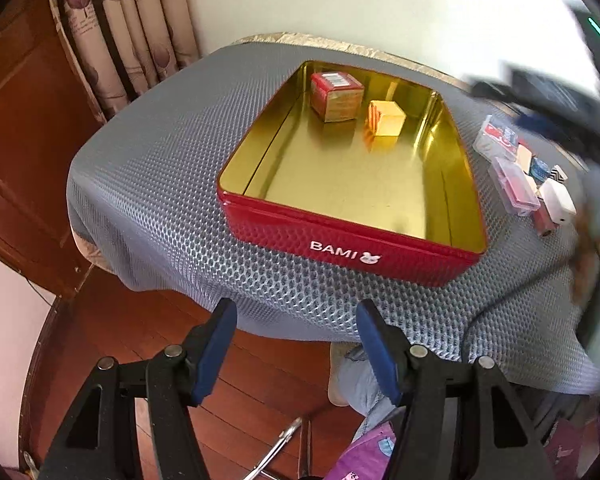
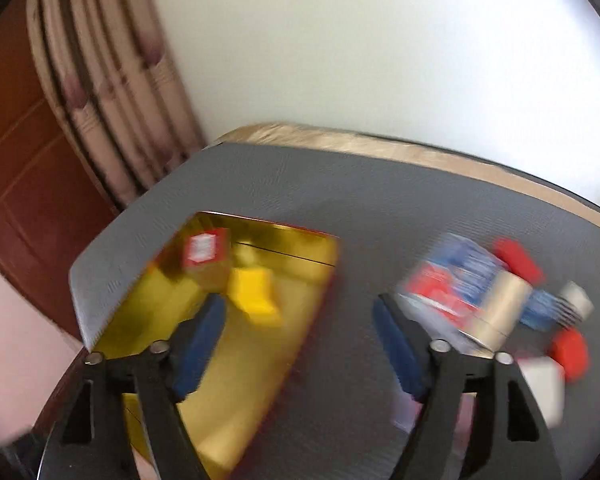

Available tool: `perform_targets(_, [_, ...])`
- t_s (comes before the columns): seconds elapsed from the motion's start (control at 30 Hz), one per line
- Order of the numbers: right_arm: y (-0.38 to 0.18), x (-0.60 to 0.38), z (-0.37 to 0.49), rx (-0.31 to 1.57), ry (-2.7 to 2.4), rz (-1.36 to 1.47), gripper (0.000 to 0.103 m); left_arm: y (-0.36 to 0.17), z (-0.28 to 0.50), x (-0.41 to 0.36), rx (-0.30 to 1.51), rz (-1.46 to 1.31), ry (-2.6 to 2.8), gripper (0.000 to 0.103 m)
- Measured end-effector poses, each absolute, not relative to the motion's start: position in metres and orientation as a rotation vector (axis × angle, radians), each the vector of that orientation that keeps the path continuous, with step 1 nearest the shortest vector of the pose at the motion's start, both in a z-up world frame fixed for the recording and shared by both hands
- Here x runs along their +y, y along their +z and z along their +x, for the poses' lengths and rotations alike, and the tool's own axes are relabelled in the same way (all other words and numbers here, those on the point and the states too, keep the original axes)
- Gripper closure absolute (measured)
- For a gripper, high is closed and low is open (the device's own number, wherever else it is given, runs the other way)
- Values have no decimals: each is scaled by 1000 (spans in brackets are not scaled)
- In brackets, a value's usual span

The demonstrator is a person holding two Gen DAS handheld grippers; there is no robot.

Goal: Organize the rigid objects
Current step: 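Lower the yellow cube into the tin and open the right gripper, then grasp the white charger with left gripper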

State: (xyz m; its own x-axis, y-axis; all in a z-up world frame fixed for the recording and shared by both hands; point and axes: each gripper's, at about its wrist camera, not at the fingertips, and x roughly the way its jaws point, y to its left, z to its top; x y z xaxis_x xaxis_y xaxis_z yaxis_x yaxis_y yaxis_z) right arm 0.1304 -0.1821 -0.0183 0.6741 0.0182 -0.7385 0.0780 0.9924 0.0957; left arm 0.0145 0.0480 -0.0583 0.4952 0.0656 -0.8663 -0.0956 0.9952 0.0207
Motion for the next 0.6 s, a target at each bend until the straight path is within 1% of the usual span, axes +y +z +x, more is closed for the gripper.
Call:
perform_targets(0.1, [-16,-234,85,818,-159,120,17,-56,12,40,1036,0,77,39])
perform_targets(0.27, [-25,-330,17,864,-458,-16,17,-51,3,18,1009,37,-24,39])
perform_targets(0.37, [-32,-371,-13,890,-577,-47,17,-48,-1,-1,1005,46,-116,39])
perform_targets(0.43, [-37,-393,-29,895,-629,-46,17,-46,-4,-15,1016,49,-178,39])
perform_targets(0.5, [-43,-409,-40,902,-655,-30,11,-41,-4,-35,1017,75,-225,39])
perform_targets(0.6, [-47,-429,-50,902,-645,53,10,-32,4,-63,1024,84,-286,39])
